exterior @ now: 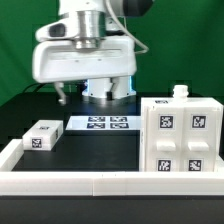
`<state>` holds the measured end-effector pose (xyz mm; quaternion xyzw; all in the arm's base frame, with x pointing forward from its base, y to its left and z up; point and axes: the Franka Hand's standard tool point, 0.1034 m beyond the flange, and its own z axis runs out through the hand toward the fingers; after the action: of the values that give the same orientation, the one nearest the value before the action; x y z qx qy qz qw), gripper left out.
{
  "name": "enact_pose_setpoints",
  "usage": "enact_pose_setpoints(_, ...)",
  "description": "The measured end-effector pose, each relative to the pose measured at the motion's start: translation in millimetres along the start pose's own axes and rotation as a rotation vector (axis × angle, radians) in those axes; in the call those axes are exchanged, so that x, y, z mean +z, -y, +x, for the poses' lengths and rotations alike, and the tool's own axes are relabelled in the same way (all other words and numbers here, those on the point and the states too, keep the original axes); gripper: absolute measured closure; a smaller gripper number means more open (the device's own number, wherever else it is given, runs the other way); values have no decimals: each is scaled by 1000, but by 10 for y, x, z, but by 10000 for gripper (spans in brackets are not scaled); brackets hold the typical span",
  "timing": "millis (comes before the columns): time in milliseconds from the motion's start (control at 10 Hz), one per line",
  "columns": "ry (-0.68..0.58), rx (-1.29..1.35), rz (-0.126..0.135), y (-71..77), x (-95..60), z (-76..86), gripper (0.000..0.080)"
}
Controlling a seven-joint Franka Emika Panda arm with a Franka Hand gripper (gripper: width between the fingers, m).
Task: Assemble cabinet
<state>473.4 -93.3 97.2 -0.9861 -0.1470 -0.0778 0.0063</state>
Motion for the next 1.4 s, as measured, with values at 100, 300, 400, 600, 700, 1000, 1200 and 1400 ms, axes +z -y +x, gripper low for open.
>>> enact_pose_setpoints(100,7,34,-11,-174,14,-101,2)
enact_pose_setpoints(300,19,52,-22,-473,15,-281,2)
enact_pose_setpoints(400,18,57,-21,-453,17,-270,2)
enact_pose_setpoints(600,19,53,-20,-447,21,-268,2)
enact_pose_setpoints(700,17,88,-22,-449,14,-251,2)
enact_pose_setpoints(1000,42,316,-24,-531,29,-365,2)
enact_pose_setpoints(1200,72,345,-12,-528,143,-496,2)
enact_pose_setpoints(1400,84,360,-16,-487,305,-707,2)
